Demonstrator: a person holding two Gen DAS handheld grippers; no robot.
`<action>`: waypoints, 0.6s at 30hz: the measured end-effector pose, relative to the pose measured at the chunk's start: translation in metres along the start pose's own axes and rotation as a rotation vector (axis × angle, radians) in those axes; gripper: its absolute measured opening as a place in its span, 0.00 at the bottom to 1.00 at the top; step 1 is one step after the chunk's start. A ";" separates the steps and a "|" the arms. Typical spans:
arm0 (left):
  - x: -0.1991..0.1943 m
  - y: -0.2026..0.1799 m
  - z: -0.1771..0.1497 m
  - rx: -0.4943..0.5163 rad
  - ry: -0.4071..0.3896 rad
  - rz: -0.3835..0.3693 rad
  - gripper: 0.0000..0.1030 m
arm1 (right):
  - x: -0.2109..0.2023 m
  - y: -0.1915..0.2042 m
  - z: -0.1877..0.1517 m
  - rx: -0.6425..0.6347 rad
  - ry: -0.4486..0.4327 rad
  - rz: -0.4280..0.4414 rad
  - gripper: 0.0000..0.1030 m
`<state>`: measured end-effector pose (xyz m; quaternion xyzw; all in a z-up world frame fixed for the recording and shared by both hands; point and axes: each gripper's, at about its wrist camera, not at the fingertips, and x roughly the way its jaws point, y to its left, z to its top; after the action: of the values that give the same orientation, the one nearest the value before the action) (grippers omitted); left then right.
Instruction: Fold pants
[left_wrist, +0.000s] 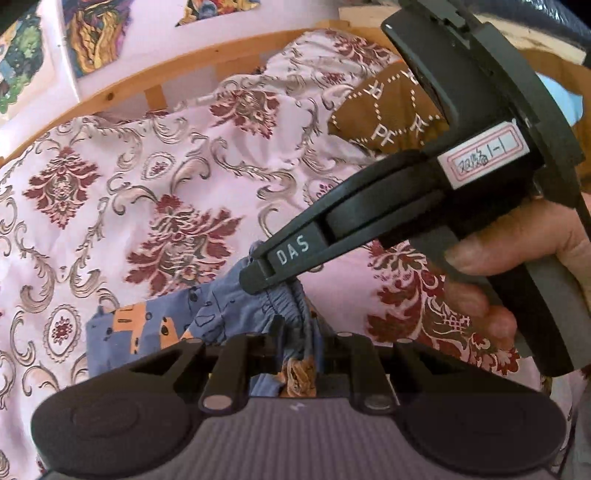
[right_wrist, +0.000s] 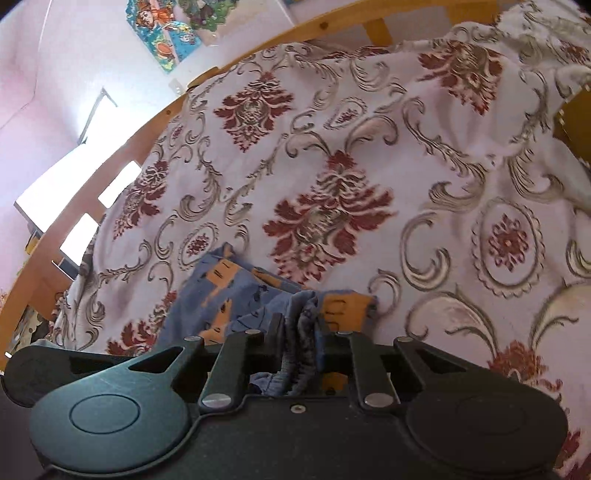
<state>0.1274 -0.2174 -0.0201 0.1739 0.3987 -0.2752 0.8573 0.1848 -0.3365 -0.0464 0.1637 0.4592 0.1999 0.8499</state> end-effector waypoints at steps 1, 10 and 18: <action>0.002 -0.003 -0.001 0.006 0.002 0.000 0.17 | 0.000 -0.003 -0.003 0.006 -0.002 0.000 0.16; 0.016 -0.011 -0.009 0.002 0.024 -0.025 0.19 | 0.004 -0.008 -0.012 0.008 -0.008 -0.021 0.17; 0.005 0.015 -0.013 -0.120 0.007 -0.187 0.59 | -0.013 -0.002 -0.016 -0.030 -0.093 -0.084 0.42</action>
<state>0.1316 -0.2006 -0.0305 0.0850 0.4319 -0.3292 0.8354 0.1651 -0.3436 -0.0463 0.1406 0.4228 0.1634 0.8802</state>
